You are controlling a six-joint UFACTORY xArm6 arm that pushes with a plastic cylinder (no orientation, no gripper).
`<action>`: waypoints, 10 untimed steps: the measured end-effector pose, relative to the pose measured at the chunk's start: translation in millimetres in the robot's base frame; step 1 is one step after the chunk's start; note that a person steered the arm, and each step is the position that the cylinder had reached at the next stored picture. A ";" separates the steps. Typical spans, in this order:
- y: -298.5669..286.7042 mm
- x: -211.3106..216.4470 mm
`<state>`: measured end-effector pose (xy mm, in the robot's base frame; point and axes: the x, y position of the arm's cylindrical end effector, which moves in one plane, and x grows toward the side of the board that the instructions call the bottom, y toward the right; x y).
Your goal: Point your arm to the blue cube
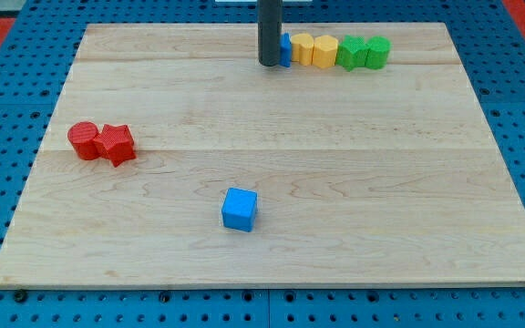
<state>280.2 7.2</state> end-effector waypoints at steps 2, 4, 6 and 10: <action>0.0 160.6; 72.3 208.6; 64.8 294.2; 9.3 307.5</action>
<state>587.8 16.5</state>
